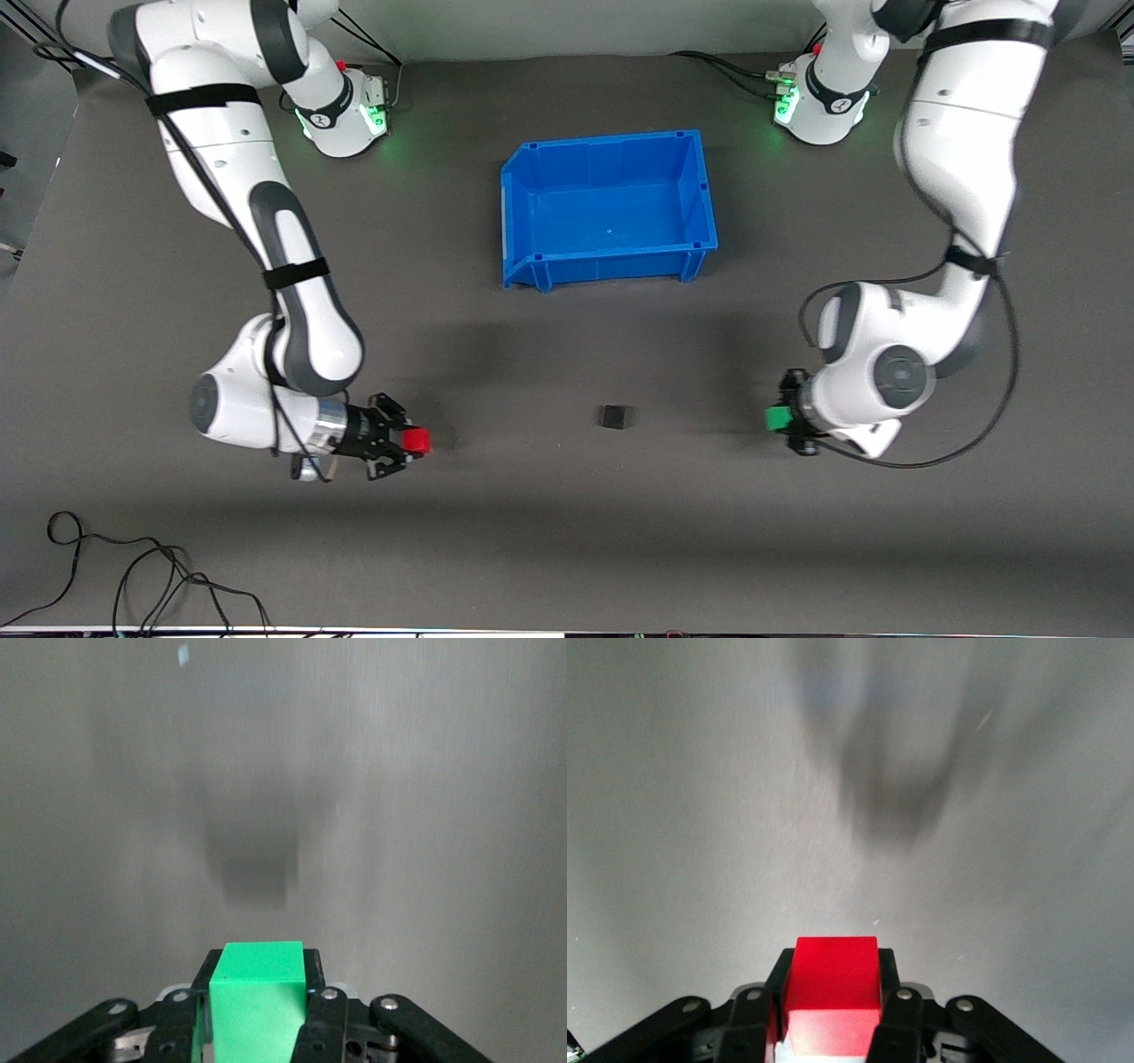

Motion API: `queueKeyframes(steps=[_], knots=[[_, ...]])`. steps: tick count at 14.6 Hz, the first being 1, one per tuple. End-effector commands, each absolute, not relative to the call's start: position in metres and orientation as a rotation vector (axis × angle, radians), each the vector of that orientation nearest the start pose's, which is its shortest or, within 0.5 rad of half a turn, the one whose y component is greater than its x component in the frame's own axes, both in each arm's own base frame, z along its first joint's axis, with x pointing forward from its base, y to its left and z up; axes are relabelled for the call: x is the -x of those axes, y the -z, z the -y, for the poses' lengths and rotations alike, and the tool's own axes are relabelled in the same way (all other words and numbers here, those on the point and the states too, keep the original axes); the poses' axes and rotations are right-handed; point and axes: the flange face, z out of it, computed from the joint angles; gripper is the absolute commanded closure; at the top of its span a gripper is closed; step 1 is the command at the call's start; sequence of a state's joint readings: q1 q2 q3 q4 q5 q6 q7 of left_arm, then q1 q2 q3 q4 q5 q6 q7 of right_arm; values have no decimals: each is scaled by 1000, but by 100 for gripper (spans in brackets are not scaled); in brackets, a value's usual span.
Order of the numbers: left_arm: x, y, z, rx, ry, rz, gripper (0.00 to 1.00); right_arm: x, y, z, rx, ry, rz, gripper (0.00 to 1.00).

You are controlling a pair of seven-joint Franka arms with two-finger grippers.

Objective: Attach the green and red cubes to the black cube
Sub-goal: 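Carry the red cube with the right gripper while the left gripper carries green, then press the red cube against the black cube while the left gripper presses green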

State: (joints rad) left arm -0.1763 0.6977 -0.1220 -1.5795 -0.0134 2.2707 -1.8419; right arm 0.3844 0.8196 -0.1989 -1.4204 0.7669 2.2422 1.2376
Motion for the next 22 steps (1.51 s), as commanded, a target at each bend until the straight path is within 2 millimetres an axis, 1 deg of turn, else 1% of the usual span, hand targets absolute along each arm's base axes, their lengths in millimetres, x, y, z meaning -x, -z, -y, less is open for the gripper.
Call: queueKeyframes(steps=[1,2,3,5,6,7,8,10,11,12,14,15,16,18,20,22], knots=[[-673,-235,237,-2212,99,-2164,100,-723,-209,-240,1967,-349,-1890,100],[-672,-234,253,-2201,91,-2160,100,-722,-206,-258,1946,-327,-1904,100],[-675,-233,262,-2184,85,-2160,100,-722,-206,-272,1927,-306,-1906,100],[-679,-231,284,-2192,78,-2123,100,-714,-205,-300,1909,-295,-1915,100],[-682,-234,286,-2183,73,-2115,100,-709,-201,-314,1895,-285,-1922,100],[-682,-234,288,-2194,73,-2101,100,-702,-200,-335,1885,-271,-1917,100],[-679,-226,296,-2210,75,-2084,100,-697,-196,-351,1874,-266,-1919,100],[-677,-205,319,-2175,48,-2040,100,-687,-195,-384,1874,-272,-1906,100],[-680,-198,328,-2138,42,-2026,100,-682,-194,-398,1879,-278,-1900,100],[-685,-196,331,-2091,44,-2060,100,-675,-193,-413,1882,-283,-1894,100],[-685,-195,336,-2055,50,-2097,100,-667,-192,-428,1879,-282,-1891,100],[-682,-195,343,-2060,53,-2089,100,-664,-190,-433,1885,-284,-1892,100],[-678,-195,350,-2063,56,-2082,100,-663,-189,-434,1886,-286,-1893,100],[-677,-197,356,-2013,58,-2114,100,-656,-188,-443,1899,-291,-1889,100],[-672,-198,368,-2020,59,-2100,100,-653,-186,-446,1905,-290,-1886,100],[-670,-195,370,-2003,64,-2119,100,-652,-178,-445,1927,-275,-1888,100]])
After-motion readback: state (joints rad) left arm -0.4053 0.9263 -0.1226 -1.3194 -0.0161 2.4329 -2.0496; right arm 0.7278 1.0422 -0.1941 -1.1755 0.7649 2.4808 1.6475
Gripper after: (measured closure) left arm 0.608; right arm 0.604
